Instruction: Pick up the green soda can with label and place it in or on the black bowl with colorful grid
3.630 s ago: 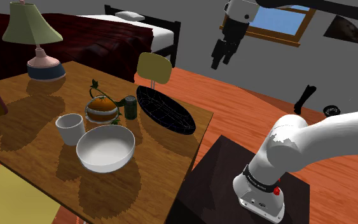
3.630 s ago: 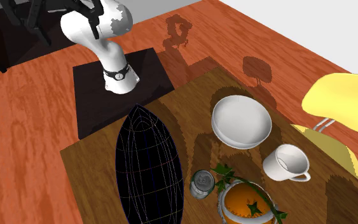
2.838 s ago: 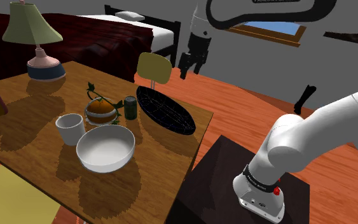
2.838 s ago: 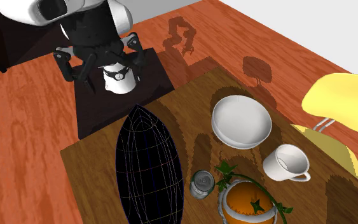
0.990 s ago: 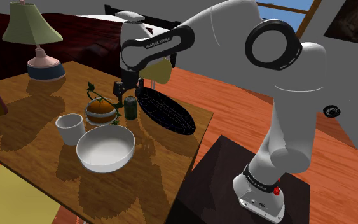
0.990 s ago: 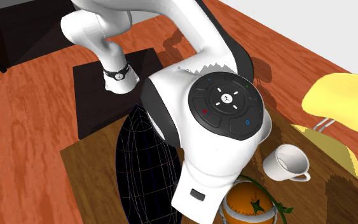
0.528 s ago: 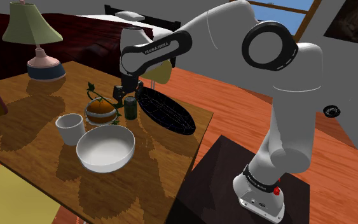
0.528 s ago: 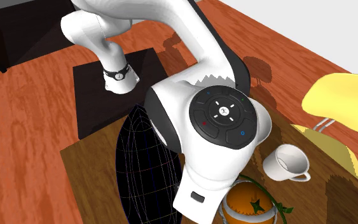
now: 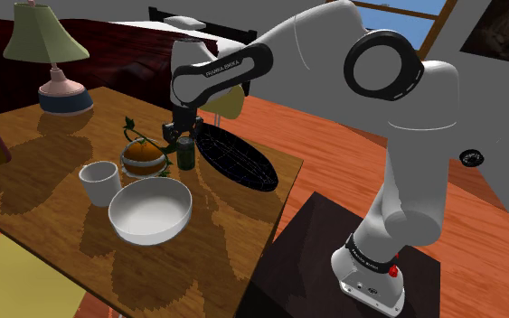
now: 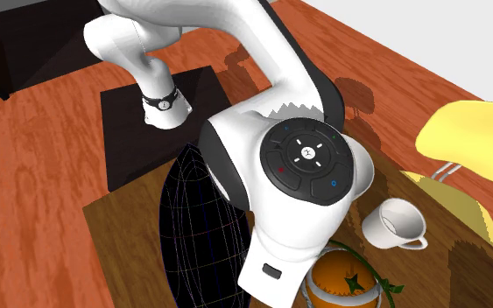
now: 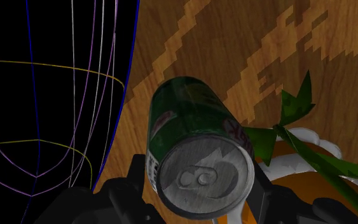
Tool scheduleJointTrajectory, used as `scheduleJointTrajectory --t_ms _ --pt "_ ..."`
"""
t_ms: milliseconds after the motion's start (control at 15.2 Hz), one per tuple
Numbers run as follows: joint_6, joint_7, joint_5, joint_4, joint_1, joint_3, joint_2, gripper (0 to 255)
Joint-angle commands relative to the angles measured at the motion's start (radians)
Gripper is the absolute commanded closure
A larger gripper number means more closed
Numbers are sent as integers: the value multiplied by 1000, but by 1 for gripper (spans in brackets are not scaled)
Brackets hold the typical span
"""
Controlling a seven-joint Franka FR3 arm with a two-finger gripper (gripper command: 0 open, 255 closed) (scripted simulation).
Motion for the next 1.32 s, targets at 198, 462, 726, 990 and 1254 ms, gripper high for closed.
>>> scheduleJointTrajectory --t_ms 198,462,726,990,1254 --pt "0 0 0 0 0 0 0 255" --pt "-33 0 2 17 0 1 -17 255" --pt "-80 0 3 44 -1 2 -36 255" --pt "-127 0 5 74 -1 3 -53 255" --pt "-176 0 6 109 -1 3 -66 255"
